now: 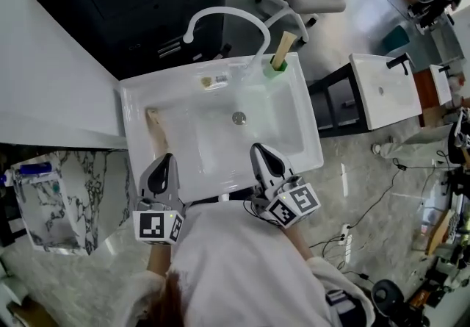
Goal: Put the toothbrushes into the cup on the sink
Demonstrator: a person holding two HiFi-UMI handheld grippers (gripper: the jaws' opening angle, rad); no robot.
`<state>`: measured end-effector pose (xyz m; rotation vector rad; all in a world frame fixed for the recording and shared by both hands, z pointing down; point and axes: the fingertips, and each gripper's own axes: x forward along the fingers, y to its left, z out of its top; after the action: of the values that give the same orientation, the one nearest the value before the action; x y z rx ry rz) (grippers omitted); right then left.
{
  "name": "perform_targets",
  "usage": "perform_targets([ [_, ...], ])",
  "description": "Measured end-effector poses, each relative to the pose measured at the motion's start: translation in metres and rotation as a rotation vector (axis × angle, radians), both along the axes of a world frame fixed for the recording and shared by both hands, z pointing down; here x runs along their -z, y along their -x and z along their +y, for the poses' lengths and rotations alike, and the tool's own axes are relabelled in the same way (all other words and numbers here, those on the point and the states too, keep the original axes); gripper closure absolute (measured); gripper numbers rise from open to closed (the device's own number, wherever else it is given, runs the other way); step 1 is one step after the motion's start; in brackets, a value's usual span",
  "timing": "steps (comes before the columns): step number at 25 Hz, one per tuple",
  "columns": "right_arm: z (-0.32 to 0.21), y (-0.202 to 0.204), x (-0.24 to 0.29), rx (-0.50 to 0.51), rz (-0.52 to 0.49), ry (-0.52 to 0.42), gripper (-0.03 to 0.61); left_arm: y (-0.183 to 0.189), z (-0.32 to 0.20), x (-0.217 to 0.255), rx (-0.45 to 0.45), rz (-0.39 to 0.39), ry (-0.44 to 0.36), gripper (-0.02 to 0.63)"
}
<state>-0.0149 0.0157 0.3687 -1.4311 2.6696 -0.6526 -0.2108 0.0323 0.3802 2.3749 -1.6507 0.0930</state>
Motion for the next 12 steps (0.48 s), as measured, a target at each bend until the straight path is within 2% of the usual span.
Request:
perform_targets([
  [12,-0.03,0.093,-0.022,0.215,0.039,0.066,0.565,0.046,0.004,-0.018,0.097,-0.002,0.035,0.601],
])
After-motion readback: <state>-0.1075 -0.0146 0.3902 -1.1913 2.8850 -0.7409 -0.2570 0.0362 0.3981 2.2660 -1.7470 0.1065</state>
